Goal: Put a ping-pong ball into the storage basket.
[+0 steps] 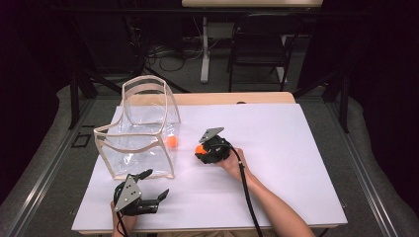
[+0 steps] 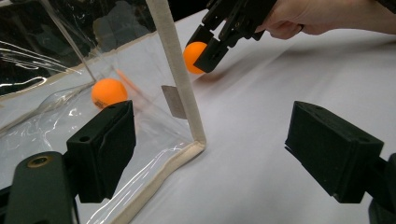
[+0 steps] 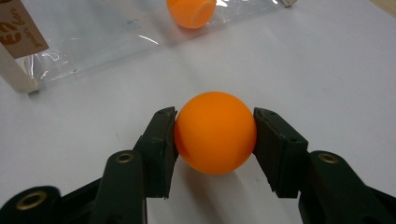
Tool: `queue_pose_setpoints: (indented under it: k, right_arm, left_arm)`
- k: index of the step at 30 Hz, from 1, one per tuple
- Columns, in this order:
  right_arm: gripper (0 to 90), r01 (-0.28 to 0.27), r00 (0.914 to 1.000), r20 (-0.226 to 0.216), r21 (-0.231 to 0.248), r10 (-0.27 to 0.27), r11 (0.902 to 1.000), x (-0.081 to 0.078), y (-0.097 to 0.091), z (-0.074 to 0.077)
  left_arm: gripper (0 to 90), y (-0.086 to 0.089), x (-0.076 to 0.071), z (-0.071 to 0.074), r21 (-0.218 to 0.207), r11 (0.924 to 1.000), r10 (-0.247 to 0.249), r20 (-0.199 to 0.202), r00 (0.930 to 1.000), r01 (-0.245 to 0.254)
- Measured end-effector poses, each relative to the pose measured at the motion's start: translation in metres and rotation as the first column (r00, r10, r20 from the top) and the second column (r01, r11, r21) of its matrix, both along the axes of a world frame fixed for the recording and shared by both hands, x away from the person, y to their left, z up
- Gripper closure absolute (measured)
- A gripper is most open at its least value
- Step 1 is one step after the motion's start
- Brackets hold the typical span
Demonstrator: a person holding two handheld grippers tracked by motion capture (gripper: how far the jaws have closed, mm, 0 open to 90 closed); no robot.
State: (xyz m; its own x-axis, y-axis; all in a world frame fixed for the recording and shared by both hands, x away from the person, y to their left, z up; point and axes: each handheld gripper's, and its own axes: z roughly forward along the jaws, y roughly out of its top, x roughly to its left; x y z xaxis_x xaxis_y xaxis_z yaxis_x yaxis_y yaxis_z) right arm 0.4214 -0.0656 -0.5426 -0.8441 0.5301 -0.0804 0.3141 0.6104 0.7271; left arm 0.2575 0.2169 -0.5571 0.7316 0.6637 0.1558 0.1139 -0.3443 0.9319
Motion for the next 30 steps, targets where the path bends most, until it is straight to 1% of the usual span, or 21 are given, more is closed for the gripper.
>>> queue_pose_setpoints:
  k: [4,7,9,11,15,22,30]
  right_arm:
    - [50.7,-0.004,0.9999,0.013,0.014,0.003,0.9999,0.0,-0.002,0.003]
    - [50.7,0.002,1.0,0.007,0.023,-0.002,0.9997,0.0,-0.002,0.005]
    - [50.7,0.001,0.9999,0.014,0.018,-0.001,0.9998,-0.001,-0.002,0.005]
    - [50.7,-0.003,1.0,0.009,0.023,0.003,0.9997,-0.001,-0.003,0.005]
    - [50.8,-0.004,0.9999,0.016,0.03,0.004,0.9995,-0.002,-0.004,0.007]
    - [50.8,-0.008,0.9994,0.035,0.056,0.006,0.9984,-0.004,-0.006,0.014]
    - [50.7,-0.008,0.9992,0.041,0.079,0.005,0.9969,-0.005,-0.008,0.018]
  left_arm:
    - [15.8,0.0,0.0,0.0,0.0,1.0,-0.002,-0.004,1.0,0.002]
    - [15.8,-0.001,0.0,0.0,-0.002,1.0,-0.001,-0.005,1.0,0.001]
    - [15.8,-0.001,0.0,0.0,-0.002,1.0,-0.001,-0.003,1.0,0.001]
    - [15.8,0.0,0.0,0.0,-0.002,1.0,-0.002,-0.002,1.0,0.002]
    - [15.8,0.0,0.001,-0.001,-0.002,1.0,-0.001,-0.006,1.0,0.001]
    - [15.8,0.0,0.001,-0.001,-0.001,1.0,-0.001,-0.004,1.0,0.001]
    - [15.8,-0.001,0.002,-0.001,0.001,1.0,-0.003,-0.004,1.0,0.003]
